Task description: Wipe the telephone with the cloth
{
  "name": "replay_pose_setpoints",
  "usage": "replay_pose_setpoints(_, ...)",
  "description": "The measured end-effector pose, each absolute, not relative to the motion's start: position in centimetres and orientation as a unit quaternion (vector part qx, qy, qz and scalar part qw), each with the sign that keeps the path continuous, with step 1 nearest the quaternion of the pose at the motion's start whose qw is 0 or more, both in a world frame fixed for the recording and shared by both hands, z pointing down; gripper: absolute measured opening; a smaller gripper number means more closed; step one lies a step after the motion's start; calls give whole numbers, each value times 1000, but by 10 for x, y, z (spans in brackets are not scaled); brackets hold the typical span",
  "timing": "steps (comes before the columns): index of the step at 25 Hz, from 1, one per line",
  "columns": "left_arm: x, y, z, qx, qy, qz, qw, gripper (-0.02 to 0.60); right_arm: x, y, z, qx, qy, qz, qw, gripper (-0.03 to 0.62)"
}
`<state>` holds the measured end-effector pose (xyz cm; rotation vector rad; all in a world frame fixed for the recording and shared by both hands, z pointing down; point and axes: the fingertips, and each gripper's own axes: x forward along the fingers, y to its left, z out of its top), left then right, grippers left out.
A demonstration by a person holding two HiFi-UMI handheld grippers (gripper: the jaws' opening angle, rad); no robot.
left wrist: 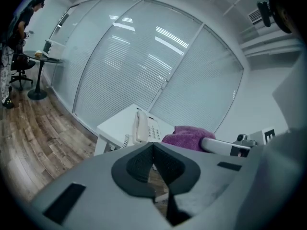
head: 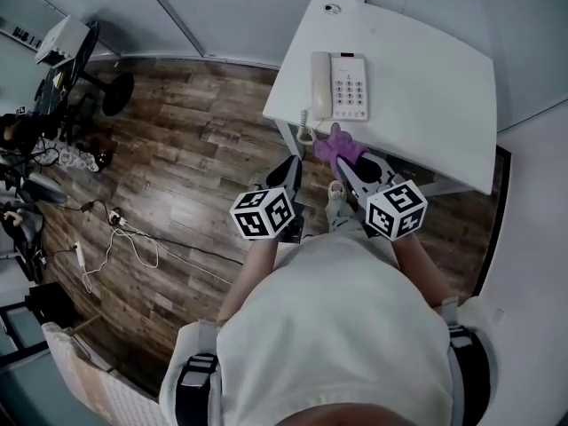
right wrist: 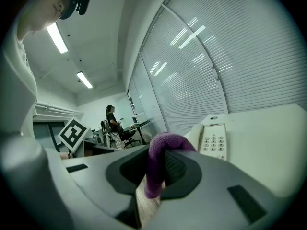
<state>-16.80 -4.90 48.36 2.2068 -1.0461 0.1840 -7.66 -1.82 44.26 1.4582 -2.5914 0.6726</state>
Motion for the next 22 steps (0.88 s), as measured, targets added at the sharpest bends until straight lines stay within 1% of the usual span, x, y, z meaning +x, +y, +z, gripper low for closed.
replay_pose_setpoints(11, -191, 6, 484, 853, -388, 70, 342, 20, -112, 35, 440, 472, -853, 219, 47, 69)
replay_pose_setpoints(18, -199, 20, 485, 854, -388, 71, 339, 20, -118, 51, 440, 473, -853, 217, 42, 69)
replay_pose_setpoints(22, -202, 24, 486, 853, -390, 72, 339, 20, -124, 56, 442, 466, -859, 206, 52, 67)
